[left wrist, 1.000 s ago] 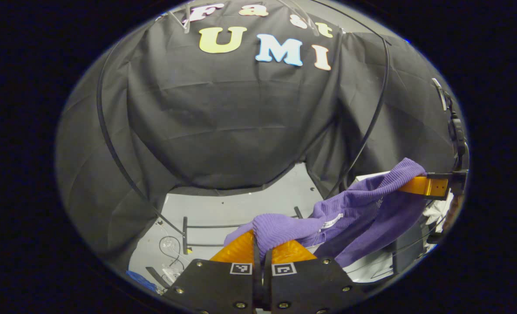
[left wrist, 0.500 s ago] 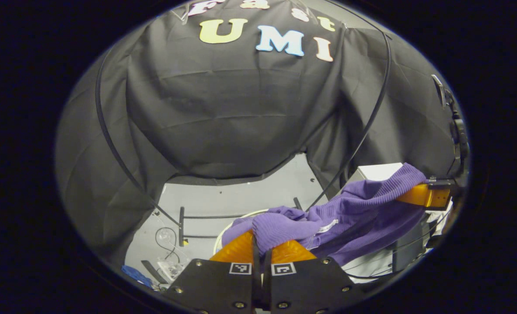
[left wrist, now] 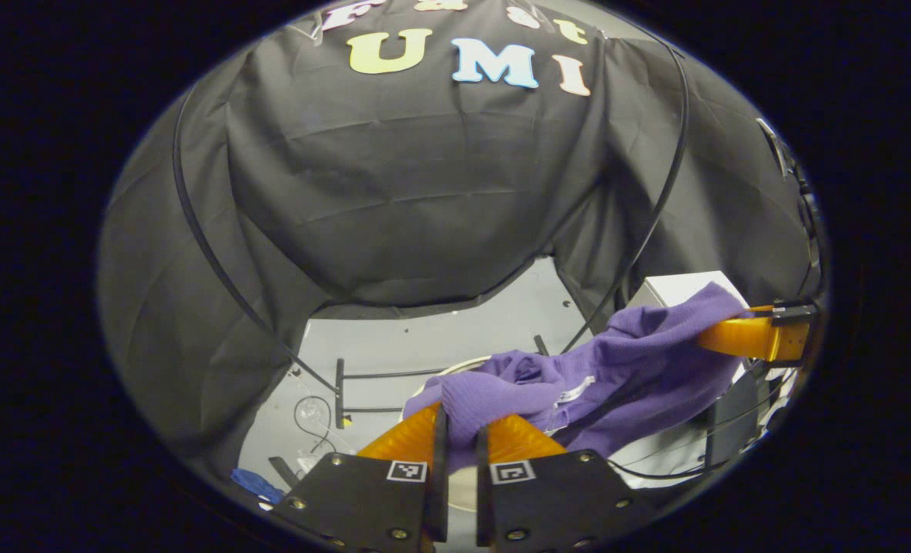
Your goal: Grasp the clothes on the hanger with both hands and then place them into the laundry hamper below.
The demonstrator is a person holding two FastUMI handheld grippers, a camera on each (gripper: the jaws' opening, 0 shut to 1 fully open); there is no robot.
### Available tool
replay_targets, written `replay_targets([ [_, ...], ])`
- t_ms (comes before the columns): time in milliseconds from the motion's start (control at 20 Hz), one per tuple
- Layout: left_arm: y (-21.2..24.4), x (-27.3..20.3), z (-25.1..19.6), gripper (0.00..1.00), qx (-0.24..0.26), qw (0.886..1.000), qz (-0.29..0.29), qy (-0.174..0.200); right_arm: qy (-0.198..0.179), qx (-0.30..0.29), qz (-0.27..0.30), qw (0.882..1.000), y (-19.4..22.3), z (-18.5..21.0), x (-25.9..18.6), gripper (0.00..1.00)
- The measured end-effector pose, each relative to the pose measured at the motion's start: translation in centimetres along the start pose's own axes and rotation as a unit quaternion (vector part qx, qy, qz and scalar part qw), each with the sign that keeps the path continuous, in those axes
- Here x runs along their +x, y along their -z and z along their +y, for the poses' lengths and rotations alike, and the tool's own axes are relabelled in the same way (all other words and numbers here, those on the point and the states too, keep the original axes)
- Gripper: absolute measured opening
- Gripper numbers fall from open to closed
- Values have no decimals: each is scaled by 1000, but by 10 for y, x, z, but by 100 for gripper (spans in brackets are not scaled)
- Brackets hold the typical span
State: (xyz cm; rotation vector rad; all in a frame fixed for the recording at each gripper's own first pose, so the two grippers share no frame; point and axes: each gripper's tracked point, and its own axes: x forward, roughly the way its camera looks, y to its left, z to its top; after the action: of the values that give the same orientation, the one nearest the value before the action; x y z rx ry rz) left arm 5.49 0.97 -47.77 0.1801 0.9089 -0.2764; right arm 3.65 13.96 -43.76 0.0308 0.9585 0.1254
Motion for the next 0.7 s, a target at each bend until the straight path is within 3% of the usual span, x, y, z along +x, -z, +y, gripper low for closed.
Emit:
replay_targets([
  [100,-8,-14,10,49,6,1000,-15,-16,16,-8,15,1000,10,-9,-8,92],
  [200,-16,-30,15,82,10,999,-29,-27,3,-3,17,1000,16,-5,-19,94],
  [250,-18,-37,13,77,10,999,-33,-25,-14,-1,27,1000,20,2,-20,95],
  [350,-24,-49,13,78,12,999,-40,-24,-41,-10,94,995,39,11,-29,95],
  [400,-27,-58,14,78,13,998,-47,-25,-56,-8,90,994,36,17,-32,92],
  [450,-36,-68,14,78,14,998,-59,-25,-59,-4,69,996,25,18,-37,96],
  [600,-60,-105,10,78,15,995,-93,-21,-40,-2,-6,999,-23,9,-71,96],
  [700,-85,-136,8,83,14,992,-123,-20,-31,-10,-70,997,-61,4,-95,95],
])
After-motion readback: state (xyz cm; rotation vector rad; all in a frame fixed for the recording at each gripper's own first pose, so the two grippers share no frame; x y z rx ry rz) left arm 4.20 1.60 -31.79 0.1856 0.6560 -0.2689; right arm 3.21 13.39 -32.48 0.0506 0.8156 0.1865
